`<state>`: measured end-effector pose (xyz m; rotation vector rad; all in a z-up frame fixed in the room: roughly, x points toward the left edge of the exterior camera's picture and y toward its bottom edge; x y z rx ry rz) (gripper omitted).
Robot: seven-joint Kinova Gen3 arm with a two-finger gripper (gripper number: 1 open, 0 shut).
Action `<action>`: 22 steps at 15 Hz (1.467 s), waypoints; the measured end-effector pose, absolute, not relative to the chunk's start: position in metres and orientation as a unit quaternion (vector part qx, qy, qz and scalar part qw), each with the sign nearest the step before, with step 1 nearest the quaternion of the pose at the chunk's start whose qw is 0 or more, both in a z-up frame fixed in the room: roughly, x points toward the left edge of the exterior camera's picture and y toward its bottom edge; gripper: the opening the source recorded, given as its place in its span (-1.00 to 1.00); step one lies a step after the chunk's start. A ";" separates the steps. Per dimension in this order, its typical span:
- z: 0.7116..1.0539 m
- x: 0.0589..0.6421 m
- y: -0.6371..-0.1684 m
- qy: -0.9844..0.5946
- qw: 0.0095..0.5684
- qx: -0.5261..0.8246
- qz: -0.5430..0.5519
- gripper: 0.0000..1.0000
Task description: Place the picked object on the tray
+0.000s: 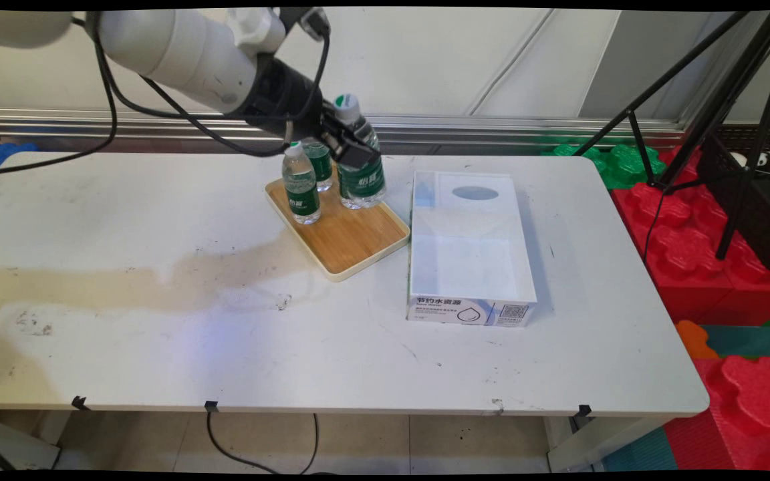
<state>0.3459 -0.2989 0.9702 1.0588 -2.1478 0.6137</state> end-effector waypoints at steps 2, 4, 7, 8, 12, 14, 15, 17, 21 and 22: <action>0.956 0.349 -0.307 -0.823 0.317 0.411 0.232 -1.00; 0.938 0.351 -0.317 -0.825 0.306 0.416 0.228 -1.00; 0.914 0.353 -0.329 -0.830 0.293 0.419 0.222 -1.00; 0.907 0.354 -0.333 -0.832 0.289 0.418 0.221 -1.00; 0.881 0.354 -0.346 -0.840 0.278 0.413 0.214 -1.00; 0.870 0.354 -0.350 -0.843 0.277 0.410 0.211 -1.00; 0.865 0.354 -0.353 -0.844 0.276 0.409 0.210 -1.00; 0.857 0.354 -0.357 -0.845 0.276 0.407 0.209 -1.00; 0.848 0.355 -0.364 -0.848 0.276 0.402 0.209 1.00; 0.847 0.357 -0.364 -0.848 0.276 0.401 0.209 1.00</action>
